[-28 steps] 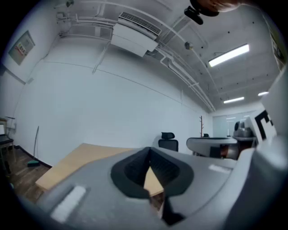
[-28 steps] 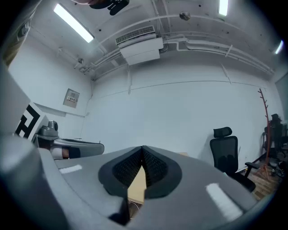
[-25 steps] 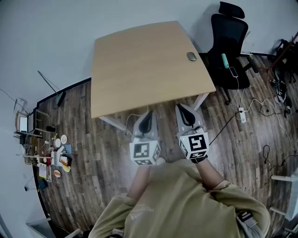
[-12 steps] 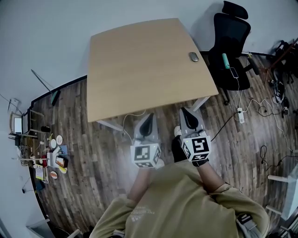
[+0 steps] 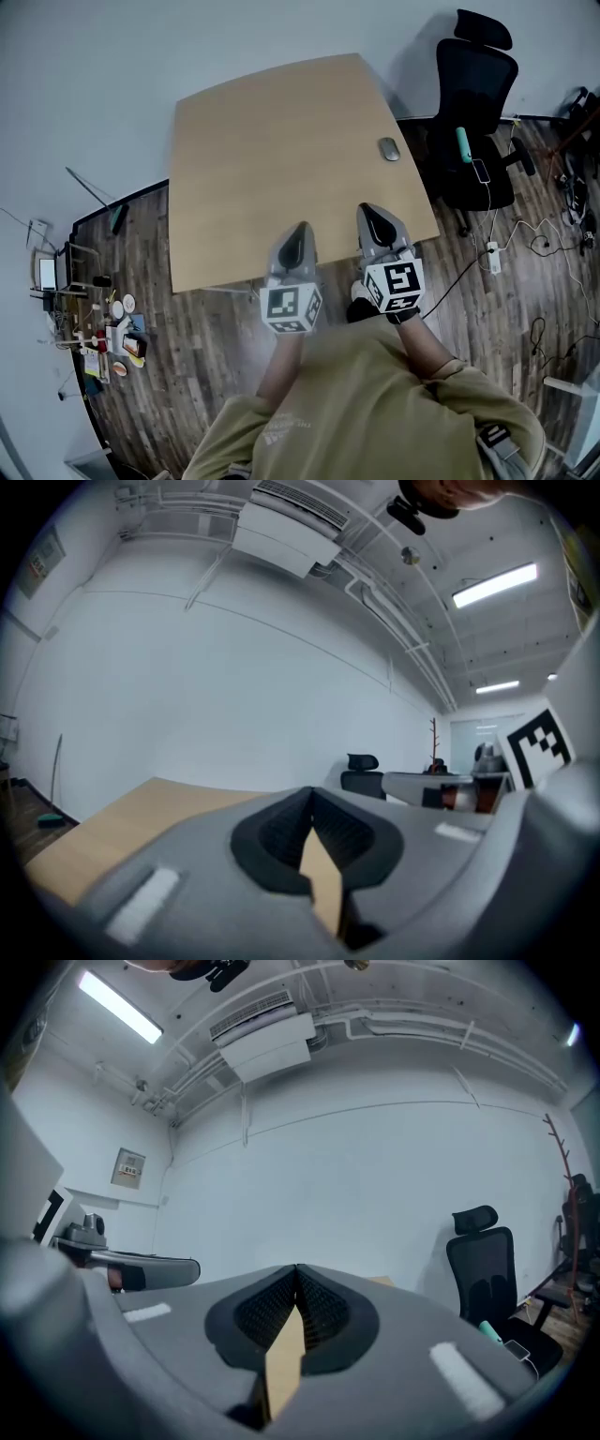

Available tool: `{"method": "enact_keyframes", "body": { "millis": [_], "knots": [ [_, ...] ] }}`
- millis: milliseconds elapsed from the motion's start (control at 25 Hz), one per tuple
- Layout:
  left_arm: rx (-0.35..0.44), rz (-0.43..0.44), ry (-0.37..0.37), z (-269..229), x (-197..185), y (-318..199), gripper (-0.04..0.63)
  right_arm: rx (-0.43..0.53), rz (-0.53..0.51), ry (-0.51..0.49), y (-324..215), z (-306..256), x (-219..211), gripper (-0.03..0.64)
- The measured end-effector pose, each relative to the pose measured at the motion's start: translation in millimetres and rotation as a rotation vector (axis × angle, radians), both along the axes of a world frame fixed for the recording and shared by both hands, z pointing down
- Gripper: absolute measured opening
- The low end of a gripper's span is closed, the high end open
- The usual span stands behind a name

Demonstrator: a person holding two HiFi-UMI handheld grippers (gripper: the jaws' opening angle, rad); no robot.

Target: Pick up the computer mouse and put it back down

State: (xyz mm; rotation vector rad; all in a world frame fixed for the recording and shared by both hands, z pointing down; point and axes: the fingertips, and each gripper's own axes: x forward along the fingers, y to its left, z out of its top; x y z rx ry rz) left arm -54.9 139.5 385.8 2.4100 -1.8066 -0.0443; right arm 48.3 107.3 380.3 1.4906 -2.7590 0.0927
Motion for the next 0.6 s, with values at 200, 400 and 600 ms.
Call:
{"method": "enact_keyframes", "body": {
  "millis": [200,400,600],
  "knots": [
    [-0.034,0.006,-0.009,8,31,-72,0.002,-0.032,-0.024,0.005,-66,9,29,0.006],
    [-0.046,0.016,-0.032,12,62,-132,0.002,-0.114,-0.003,0.010,-127,36,68,0.006],
    [-0.087,0.057,-0.054,26,81,-181,0.002,-0.203,0.031,0.049,-179,70,93,0.008]
  ]
}}
